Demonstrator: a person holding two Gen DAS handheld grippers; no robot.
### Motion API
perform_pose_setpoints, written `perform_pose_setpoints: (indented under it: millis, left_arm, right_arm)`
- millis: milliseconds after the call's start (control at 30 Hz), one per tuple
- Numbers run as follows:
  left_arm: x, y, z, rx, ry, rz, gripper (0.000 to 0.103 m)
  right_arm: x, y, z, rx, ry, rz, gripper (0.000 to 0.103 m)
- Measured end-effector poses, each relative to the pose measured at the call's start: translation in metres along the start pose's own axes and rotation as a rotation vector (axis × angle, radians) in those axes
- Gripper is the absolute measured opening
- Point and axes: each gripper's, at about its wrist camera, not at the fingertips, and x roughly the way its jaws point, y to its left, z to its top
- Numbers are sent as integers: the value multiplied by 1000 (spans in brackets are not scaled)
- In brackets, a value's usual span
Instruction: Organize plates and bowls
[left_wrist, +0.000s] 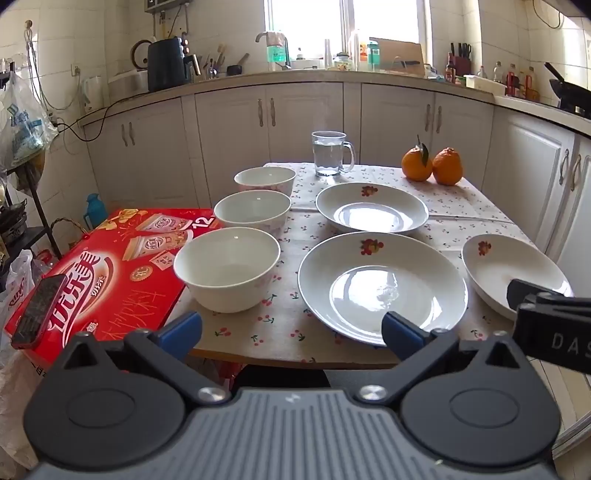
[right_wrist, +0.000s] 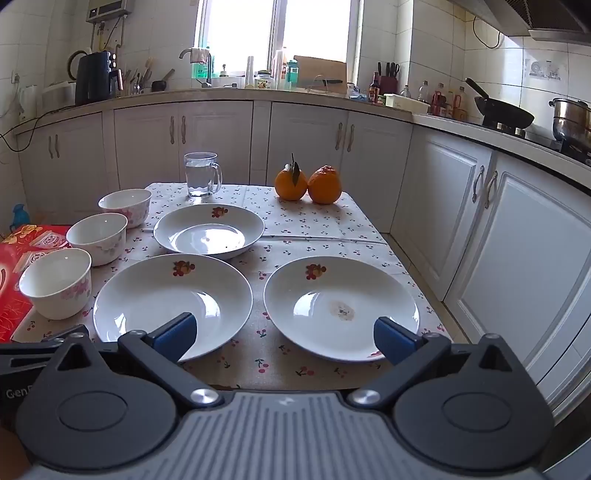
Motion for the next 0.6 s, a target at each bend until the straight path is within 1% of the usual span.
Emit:
perform_pose_setpoints:
  millis: [600]
  left_arm:
    - [1, -2, -2, 1, -3, 2, 102]
  right_arm:
    - [-2, 0, 0, -7, -8, -6, 103]
